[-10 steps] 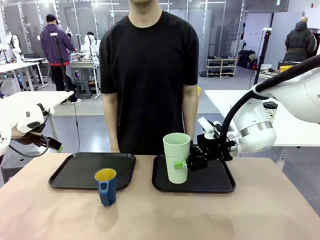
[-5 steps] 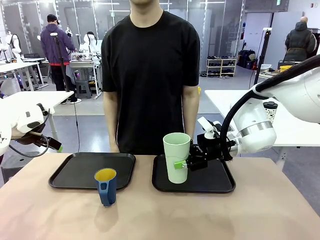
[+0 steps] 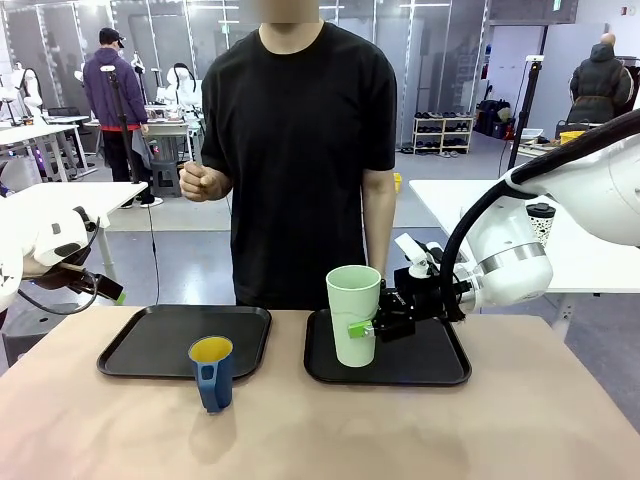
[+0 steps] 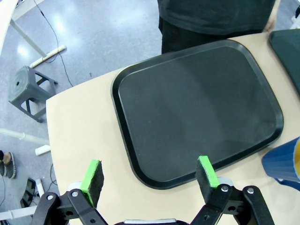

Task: Sort and store the cups by type.
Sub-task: Place the picked Reusable plastic cup into the Flat Tray indicated by the person.

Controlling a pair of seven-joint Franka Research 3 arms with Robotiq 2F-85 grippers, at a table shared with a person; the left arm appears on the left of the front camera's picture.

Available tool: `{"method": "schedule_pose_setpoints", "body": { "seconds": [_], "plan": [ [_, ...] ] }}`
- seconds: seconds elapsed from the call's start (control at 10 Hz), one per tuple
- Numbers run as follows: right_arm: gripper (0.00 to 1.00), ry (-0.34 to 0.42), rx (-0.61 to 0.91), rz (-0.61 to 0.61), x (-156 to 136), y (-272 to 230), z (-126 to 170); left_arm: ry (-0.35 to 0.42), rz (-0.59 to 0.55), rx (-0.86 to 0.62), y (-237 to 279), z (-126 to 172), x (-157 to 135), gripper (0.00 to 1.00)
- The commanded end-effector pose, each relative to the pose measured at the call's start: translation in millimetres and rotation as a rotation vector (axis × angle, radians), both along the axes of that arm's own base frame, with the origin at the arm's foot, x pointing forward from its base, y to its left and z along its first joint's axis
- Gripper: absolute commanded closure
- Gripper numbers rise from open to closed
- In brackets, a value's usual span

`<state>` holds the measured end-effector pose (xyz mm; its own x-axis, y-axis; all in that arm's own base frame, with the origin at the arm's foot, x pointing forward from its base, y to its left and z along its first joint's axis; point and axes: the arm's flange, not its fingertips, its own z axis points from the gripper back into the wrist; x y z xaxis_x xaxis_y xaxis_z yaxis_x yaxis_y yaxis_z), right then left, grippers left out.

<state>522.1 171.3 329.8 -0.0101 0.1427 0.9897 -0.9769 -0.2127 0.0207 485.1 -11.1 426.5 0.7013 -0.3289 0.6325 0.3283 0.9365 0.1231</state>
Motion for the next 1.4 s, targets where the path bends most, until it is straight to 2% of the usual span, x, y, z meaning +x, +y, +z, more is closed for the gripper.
{"method": "schedule_pose_setpoints", "body": {
  "seconds": [0.0,0.9,1.0,1.3],
  "plan": [
    [0.44,-0.005,0.003,0.016,2.9,-0.1,1.7,0.003,-0.007,0.017,0.6,2.0,0.0,0.00],
    [0.44,-0.005,0.003,0.016,2.9,-0.1,1.7,0.003,-0.007,0.017,0.6,2.0,0.0,0.00],
    [0.14,0.000,0.000,0.000,0.0,0.0,0.0,0.003,-0.007,0.017,0.6,2.0,0.0,0.00],
    [0.14,-0.061,0.013,-0.040,33.3,36.1,-3.6,0.003,-0.007,0.017,0.6,2.0,0.0,0.00]
  ]
}}
